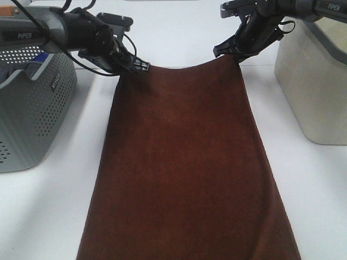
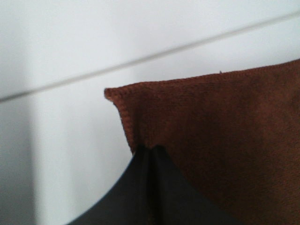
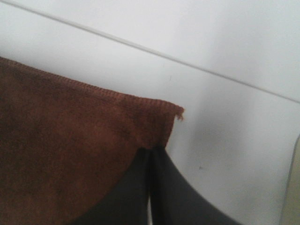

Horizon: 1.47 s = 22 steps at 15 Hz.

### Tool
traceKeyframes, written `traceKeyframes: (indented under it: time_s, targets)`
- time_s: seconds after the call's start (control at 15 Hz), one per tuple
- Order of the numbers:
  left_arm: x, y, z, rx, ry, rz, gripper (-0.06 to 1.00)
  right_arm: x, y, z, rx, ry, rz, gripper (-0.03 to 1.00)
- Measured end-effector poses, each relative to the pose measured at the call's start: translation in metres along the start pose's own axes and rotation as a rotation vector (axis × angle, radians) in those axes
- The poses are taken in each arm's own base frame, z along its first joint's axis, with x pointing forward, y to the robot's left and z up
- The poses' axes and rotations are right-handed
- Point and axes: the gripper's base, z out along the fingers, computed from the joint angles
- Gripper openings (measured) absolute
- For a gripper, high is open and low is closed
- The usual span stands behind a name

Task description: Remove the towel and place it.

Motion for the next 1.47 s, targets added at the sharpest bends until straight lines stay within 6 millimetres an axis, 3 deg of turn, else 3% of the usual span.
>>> traceKeyframes:
  time_s: [0.27,0.47,0.73,1.0,1.07,1.13,1.33,1.47]
  targets:
    - [-0.023,0.025,0.003,0.005,-0.149,-0.059,0.0,-0.015,-0.004,-0.001,0.045,-0.168,-0.044,0.0]
    - [-0.02,0.023,0.021,0.018,-0.185,-0.055,0.0,-0.018,-0.004,0.005,0.072,-0.245,-0.087,0.0]
    - [-0.021,0.018,0.042,0.056,-0.282,-0.052,0.0,-0.002,-0.01,0.038,0.086,-0.281,-0.103,0.0]
    - [0.0,0.016,0.063,0.057,-0.254,-0.037,0.0,0.014,-0.014,0.061,0.088,-0.282,-0.104,0.0]
    - [0.001,0.015,0.064,0.056,-0.251,-0.036,0.04,0.016,-0.014,0.064,0.087,-0.285,-0.104,0.06]
    - [0.0,0.015,0.063,0.056,-0.253,-0.036,0.1,0.016,-0.014,0.064,0.087,-0.285,-0.104,0.23]
    - [-0.002,0.015,0.062,0.059,-0.261,-0.035,0.49,0.014,-0.014,0.064,0.087,-0.298,-0.104,0.62]
    - [-0.006,0.016,0.058,0.059,-0.271,-0.036,0.65,0.014,-0.013,0.061,0.081,-0.272,-0.083,0.68]
